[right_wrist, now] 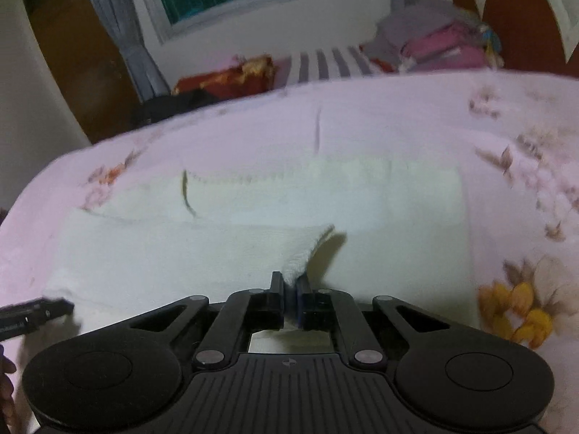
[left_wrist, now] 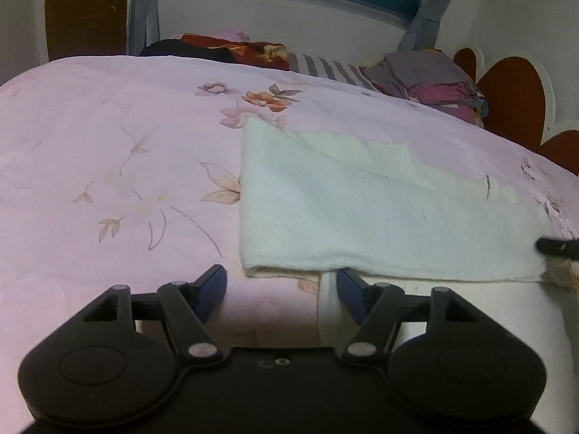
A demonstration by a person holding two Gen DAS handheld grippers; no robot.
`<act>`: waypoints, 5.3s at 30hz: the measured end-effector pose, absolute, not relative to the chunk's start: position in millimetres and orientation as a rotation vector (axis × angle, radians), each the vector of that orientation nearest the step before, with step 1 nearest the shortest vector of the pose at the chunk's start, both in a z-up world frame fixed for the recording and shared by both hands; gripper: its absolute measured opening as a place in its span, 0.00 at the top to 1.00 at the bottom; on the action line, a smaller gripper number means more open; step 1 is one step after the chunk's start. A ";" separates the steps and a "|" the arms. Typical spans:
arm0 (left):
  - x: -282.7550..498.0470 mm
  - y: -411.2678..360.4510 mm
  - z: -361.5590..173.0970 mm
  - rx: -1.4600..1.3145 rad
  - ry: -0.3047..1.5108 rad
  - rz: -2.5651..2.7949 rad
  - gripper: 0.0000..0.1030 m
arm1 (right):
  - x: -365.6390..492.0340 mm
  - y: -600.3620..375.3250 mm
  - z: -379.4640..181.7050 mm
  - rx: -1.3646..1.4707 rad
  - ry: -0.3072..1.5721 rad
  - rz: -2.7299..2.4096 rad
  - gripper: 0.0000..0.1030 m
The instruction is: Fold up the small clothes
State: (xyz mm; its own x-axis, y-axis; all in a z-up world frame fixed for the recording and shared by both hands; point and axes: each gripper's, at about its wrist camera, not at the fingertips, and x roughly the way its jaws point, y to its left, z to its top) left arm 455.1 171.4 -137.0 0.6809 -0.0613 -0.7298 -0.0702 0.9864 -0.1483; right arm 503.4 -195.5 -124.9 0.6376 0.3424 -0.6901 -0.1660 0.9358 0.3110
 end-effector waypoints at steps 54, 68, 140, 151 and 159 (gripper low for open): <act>539.9 61.8 -130.7 -0.043 0.793 -0.344 0.23 | 528.0 -178.2 -131.5 0.222 0.792 0.265 0.70; 579.3 171.7 -135.8 -0.286 0.797 -0.271 0.26 | 539.8 -231.1 -143.2 0.200 0.808 0.129 0.74; 297.9 166.0 -125.0 -0.043 0.856 -0.158 0.26 | 329.6 -270.6 -111.9 0.331 0.844 0.053 0.58; 206.0 149.8 -123.1 -0.216 0.883 -0.155 0.33 | 218.0 -320.2 -124.6 0.432 0.890 0.106 0.58; 154.0 161.1 -128.2 -0.386 0.894 -0.184 0.46 | 159.0 -333.3 -135.6 0.559 0.922 0.218 0.58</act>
